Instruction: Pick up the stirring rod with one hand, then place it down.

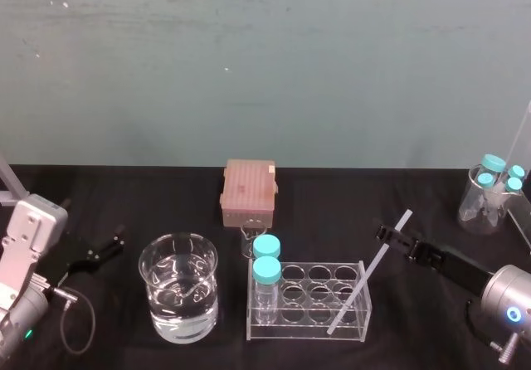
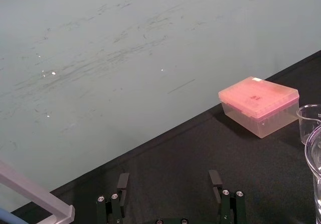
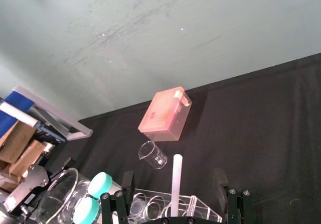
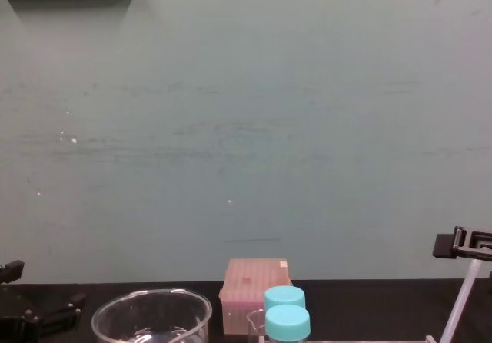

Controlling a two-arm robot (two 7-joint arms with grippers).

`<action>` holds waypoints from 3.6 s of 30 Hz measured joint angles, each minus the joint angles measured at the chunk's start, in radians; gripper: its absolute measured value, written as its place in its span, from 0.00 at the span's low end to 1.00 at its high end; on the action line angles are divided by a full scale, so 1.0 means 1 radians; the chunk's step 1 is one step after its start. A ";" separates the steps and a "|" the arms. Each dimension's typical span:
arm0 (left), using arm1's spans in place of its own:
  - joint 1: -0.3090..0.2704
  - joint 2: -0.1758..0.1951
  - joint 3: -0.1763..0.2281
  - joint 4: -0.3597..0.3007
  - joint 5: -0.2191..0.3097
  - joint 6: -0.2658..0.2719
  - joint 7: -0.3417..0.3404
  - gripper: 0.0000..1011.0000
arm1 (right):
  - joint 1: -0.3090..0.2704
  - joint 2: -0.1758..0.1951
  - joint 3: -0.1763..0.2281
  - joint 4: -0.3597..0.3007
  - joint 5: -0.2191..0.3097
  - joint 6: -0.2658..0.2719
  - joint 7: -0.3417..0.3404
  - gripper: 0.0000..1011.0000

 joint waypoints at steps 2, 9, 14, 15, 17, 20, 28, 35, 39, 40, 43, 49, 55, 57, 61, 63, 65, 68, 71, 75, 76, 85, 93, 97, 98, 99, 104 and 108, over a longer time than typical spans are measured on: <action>0.000 0.000 0.000 0.000 0.000 0.000 0.000 0.99 | 0.000 0.000 0.001 0.000 0.001 0.000 0.000 0.99; 0.000 0.000 0.000 0.000 0.000 0.000 0.000 0.99 | -0.001 -0.002 0.005 0.000 0.004 0.005 0.000 0.96; 0.000 0.000 0.000 0.000 0.000 0.000 0.000 0.99 | -0.002 -0.003 0.006 -0.001 0.005 0.008 0.000 0.87; 0.000 0.000 0.000 0.000 0.000 0.000 0.000 0.99 | -0.002 -0.004 0.007 -0.001 0.006 0.008 0.000 0.83; 0.000 0.000 0.000 0.000 0.000 0.000 0.000 0.99 | -0.002 -0.004 0.007 -0.001 0.007 0.009 0.000 0.76; 0.000 0.000 0.000 0.000 0.000 0.000 0.000 0.99 | -0.002 -0.004 0.007 -0.001 0.007 0.010 0.000 0.70; 0.000 0.000 0.000 0.000 0.000 0.000 0.000 0.99 | -0.003 -0.005 0.008 -0.002 0.009 0.011 -0.001 0.43; 0.000 0.000 0.000 0.000 0.000 0.000 0.000 0.99 | -0.003 -0.005 0.009 -0.002 0.010 0.011 -0.002 0.23; 0.000 0.000 0.000 0.000 0.000 0.000 0.000 0.99 | -0.003 -0.005 0.009 -0.002 0.010 0.012 -0.002 0.10; 0.000 0.000 0.000 0.000 0.000 0.000 0.000 0.99 | -0.003 -0.005 0.009 -0.002 0.010 0.012 -0.002 0.09; 0.000 0.000 0.000 0.000 0.000 0.000 0.000 0.99 | -0.003 -0.005 0.009 -0.002 0.010 0.012 -0.002 0.07; 0.000 0.000 0.000 0.000 0.000 0.000 0.000 0.99 | -0.002 0.000 0.006 -0.002 0.003 -0.002 0.008 0.07; 0.000 0.000 0.000 0.000 0.000 0.000 0.000 0.99 | 0.015 0.033 0.001 -0.010 -0.020 -0.064 0.055 0.07; 0.000 0.000 0.000 0.000 0.000 0.000 0.000 0.99 | 0.022 0.042 0.001 -0.014 -0.020 -0.073 0.068 0.07; 0.000 0.000 0.000 0.000 0.000 0.000 0.000 0.99 | 0.052 0.088 -0.004 -0.029 -0.031 -0.093 0.136 0.07; 0.000 0.000 0.000 0.000 0.000 0.000 0.000 0.99 | 0.071 0.115 -0.010 -0.036 -0.043 -0.101 0.175 0.07; 0.000 0.000 0.000 0.000 0.000 0.000 0.000 0.99 | 0.084 0.134 -0.014 -0.040 -0.053 -0.108 0.202 0.07; 0.000 0.000 0.000 0.000 0.000 0.000 0.000 0.99 | 0.113 0.165 -0.022 -0.044 -0.082 -0.132 0.249 0.07; 0.000 0.000 0.000 0.000 0.000 0.000 0.000 0.99 | 0.147 0.176 -0.028 -0.035 -0.116 -0.161 0.280 0.07; 0.000 0.000 0.000 0.000 0.000 0.000 0.000 0.99 | 0.207 0.164 -0.042 0.003 -0.175 -0.191 0.295 0.07; 0.000 0.000 0.000 0.000 0.000 0.000 0.000 0.99 | 0.231 0.157 -0.050 0.021 -0.197 -0.194 0.299 0.07; 0.000 0.000 0.000 0.000 0.000 0.000 0.000 0.99 | 0.375 0.121 -0.132 0.117 -0.345 -0.122 0.293 0.07; 0.000 0.000 0.000 0.000 0.000 0.000 0.000 0.99 | 0.445 0.082 -0.173 0.166 -0.412 -0.057 0.280 0.07; 0.000 0.000 0.000 0.000 0.000 0.000 0.000 0.99 | 0.455 0.063 -0.176 0.178 -0.418 -0.019 0.265 0.07; 0.000 0.000 0.000 0.000 0.000 0.000 0.000 0.99 | 0.455 0.059 -0.176 0.180 -0.417 -0.010 0.263 0.07; 0.000 0.000 0.000 0.000 0.000 0.000 0.000 0.99 | 0.456 0.052 -0.173 0.181 -0.415 0.009 0.256 0.07; 0.000 0.000 0.000 0.000 0.000 0.000 0.000 0.99 | 0.455 0.039 -0.164 0.183 -0.413 0.046 0.242 0.07; 0.000 0.000 0.000 0.000 0.000 0.000 0.000 0.99 | 0.452 0.033 -0.160 0.183 -0.419 0.056 0.242 0.07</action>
